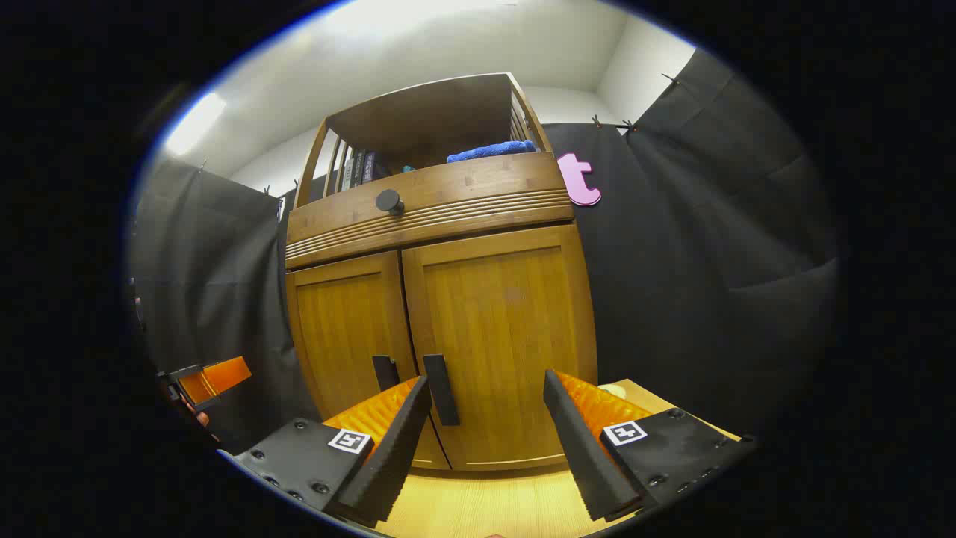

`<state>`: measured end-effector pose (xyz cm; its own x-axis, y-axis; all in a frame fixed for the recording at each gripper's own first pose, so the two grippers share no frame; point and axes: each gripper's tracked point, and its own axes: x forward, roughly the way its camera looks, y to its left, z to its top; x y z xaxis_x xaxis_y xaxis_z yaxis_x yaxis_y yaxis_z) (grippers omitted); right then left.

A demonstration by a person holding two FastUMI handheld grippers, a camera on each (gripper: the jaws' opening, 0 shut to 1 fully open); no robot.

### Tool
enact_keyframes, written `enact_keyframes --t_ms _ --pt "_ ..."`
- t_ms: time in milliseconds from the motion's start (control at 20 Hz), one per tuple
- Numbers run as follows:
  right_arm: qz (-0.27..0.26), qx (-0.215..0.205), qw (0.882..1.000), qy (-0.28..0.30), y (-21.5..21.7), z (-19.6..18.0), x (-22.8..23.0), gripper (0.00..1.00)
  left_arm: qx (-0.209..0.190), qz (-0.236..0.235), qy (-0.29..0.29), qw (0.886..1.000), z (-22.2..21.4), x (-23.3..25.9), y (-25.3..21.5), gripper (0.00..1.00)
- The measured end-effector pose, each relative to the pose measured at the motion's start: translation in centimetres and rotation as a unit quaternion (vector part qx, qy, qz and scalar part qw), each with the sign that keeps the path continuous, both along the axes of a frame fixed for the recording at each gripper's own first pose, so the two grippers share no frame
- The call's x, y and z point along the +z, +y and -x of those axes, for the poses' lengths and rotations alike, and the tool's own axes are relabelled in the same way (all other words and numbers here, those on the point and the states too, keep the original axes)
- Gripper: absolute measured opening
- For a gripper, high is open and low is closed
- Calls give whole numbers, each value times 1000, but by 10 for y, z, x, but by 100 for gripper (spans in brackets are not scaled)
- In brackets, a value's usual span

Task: Open the right door of the double-door shoe cabinet with the right hand, and open the left door with the left hand.

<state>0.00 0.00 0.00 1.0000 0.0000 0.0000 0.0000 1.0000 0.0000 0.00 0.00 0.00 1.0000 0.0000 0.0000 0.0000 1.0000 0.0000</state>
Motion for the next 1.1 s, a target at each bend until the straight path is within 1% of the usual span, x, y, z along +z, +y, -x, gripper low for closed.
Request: enact_keyframes --t_ms 50,100,150,200,350,400,500,550,750,800,850,900,950,1000,1050,1100 --pt "1 1 1000 0 1 0 -1 98 1 0 -1 1000 0 1 0 95" --pt "2 0 1000 0 1 1 0 98 2 1 -3 1000 0 2 0 95" --pt "2 -1 1000 1 0 1 -1 100 2 1 -4 1000 0 2 2 95" --pt "2 -2 1000 1 -1 0 0 98 1 -1 -5 1000 1 2 2 92" --pt "-3 -8 1000 -2 -4 1 2 98 -1 -2 -6 1000 -2 3 -1 92" --pt "-3 -9 1000 -3 -5 2 2 100 -2 -1 -5 1000 -2 3 -1 92" --pt "-2 -10 1000 -5 -5 2 3 100 -4 -1 -6 1000 -3 3 -3 92" --pt "-2 -9 1000 -4 -4 2 3 97 -5 -1 -7 1000 -3 4 -4 92" --pt "-1 -4 1000 -3 -1 2 3 98 -4 0 -7 1000 -3 4 -4 92" --pt "0 -3 1000 -3 0 3 3 100 -4 -1 -6 1000 -2 4 -3 92" --pt "0 -2 1000 -3 1 2 3 98 -3 -1 -6 1000 -2 3 -2 92" --pt "0 1 1000 -2 2 3 2 98 -2 -1 -5 1000 -1 4 -2 95" --pt "0 2 1000 0 3 2 1 100 -1 -1 -5 1000 -1 4 -1 92" --pt "0 3 1000 2 3 2 1 100 1 0 -4 1000 -1 3 0 95" --pt "0 3 1000 1 3 2 0 98 3 0 -4 1000 0 4 1 92" --pt "0 2 1000 0 4 3 1 98 5 0 -4 1000 0 4 3 92"
